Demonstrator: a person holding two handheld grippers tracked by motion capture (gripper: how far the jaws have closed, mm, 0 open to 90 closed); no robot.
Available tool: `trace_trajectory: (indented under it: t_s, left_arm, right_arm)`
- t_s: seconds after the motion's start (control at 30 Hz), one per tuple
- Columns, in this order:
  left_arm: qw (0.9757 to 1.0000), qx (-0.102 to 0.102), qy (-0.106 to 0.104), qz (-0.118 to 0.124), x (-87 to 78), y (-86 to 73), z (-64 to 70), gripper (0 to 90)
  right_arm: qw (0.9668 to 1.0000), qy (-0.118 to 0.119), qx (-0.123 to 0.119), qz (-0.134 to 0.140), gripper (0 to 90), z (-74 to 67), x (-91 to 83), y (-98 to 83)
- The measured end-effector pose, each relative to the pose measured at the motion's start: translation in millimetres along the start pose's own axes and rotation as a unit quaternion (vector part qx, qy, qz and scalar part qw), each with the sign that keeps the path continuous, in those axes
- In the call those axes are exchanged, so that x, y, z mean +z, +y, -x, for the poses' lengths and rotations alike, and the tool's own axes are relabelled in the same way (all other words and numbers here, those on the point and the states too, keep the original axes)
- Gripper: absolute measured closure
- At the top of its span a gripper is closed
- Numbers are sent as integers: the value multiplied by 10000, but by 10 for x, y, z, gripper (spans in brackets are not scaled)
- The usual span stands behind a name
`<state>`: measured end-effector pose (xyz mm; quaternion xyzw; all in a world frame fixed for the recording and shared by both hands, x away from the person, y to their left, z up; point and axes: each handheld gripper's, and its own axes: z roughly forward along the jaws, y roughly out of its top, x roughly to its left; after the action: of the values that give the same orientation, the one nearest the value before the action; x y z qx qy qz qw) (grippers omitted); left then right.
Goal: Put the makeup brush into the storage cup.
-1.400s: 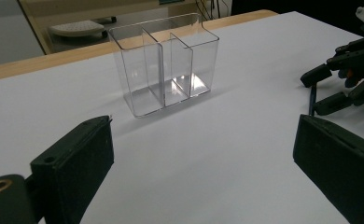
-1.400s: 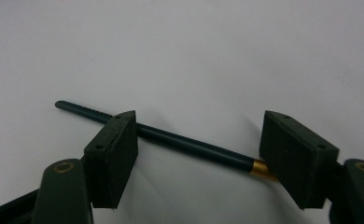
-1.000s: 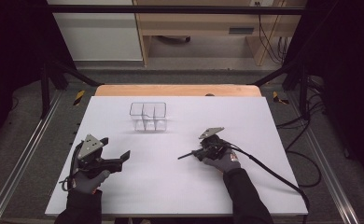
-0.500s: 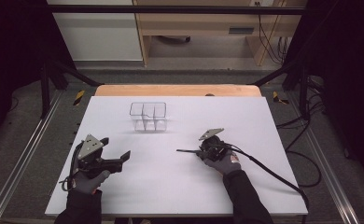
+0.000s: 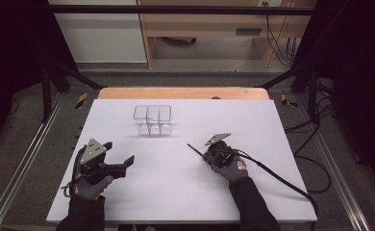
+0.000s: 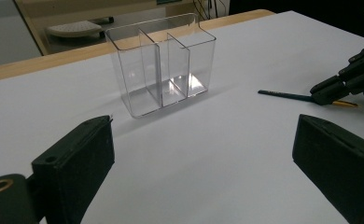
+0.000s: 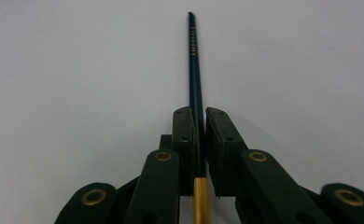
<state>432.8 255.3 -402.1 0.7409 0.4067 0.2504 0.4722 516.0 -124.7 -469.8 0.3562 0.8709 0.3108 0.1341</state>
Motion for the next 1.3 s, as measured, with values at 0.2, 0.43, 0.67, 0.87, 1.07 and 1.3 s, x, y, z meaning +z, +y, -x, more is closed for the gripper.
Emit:
trace_trajectory:
  t_s: [0.2,0.43,0.67,0.87,1.07,1.3]
  left_arm:
    - [10000,-2,-11,5,-2,2,-4,48]
    - [10000,23,-38,-20,4,2,2,49]
    - [10000,21,-60,-5,-4,4,-6,49]
    - [10000,30,-67,-17,-1,3,-7,49]
    - [10000,24,-75,-20,-1,3,-10,49]
    - [10000,34,-84,-33,2,3,-6,49]
  right_arm:
    - [10000,20,5,33,719,1,-37,20]
    - [9999,53,-134,-58,645,27,-197,231]
    - [9980,165,-177,-579,615,76,-184,464]
    - [9933,201,-248,-1108,647,101,-27,499]
    - [9913,251,-242,-1266,663,113,33,512]
    - [9885,269,-268,-1467,695,110,96,529]
